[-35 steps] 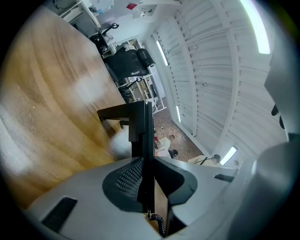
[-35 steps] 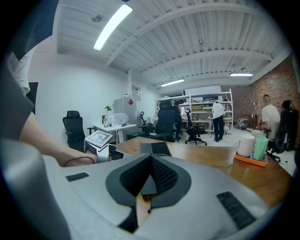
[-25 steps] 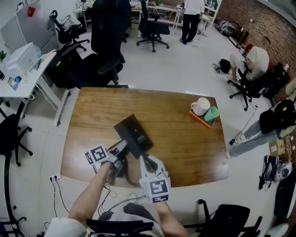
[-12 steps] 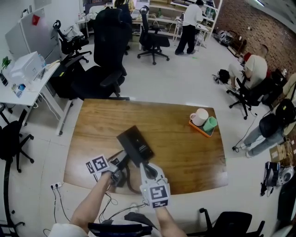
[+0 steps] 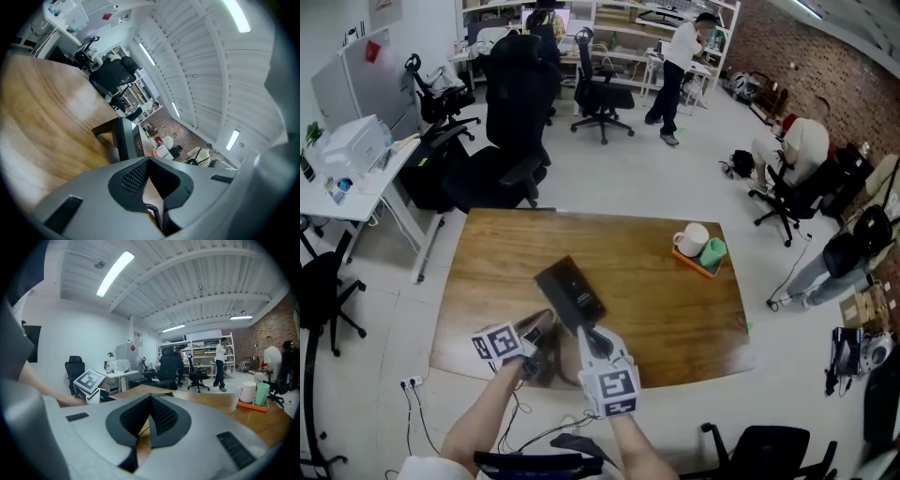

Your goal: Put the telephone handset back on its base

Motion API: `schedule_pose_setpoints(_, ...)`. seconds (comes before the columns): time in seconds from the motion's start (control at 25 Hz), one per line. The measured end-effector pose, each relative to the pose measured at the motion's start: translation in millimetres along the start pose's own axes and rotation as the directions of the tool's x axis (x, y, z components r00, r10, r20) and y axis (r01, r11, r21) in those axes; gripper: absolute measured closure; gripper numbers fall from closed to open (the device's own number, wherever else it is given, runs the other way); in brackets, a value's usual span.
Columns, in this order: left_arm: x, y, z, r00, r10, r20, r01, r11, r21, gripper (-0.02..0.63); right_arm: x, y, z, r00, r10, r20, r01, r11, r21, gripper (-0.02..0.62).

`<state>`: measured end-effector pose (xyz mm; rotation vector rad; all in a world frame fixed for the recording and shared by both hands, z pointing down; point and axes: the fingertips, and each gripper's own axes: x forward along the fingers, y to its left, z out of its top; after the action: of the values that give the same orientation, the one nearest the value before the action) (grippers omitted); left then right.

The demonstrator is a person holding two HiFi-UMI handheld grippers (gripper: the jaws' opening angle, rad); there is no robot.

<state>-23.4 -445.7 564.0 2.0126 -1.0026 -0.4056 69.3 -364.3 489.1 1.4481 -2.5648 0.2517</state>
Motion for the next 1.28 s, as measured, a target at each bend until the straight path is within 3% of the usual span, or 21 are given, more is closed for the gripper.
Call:
schedule_pose_setpoints(0.6,-63,-91,7,0.99,-0.136,0.03,0.128,0.973,0.193,0.611,-44,53,15,0.999,-0.025,0.041,0.026,0.999,-0.044,0.597)
schedule_pose_setpoints(1.04,-141,-157,1,0.98,-0.197,0.036,0.166,0.902,0.399,0.61,-92,115,21,0.996,-0.034,0.078,0.041,0.996,-0.085,0.597)
schedule_pose_setpoints(1.28,-190,-189,-9,0.976,-0.215,0.036,0.167,0.842,0.512,0.611,-125,146,22,0.995,-0.034,0.097,0.044,0.994,-0.1,0.597)
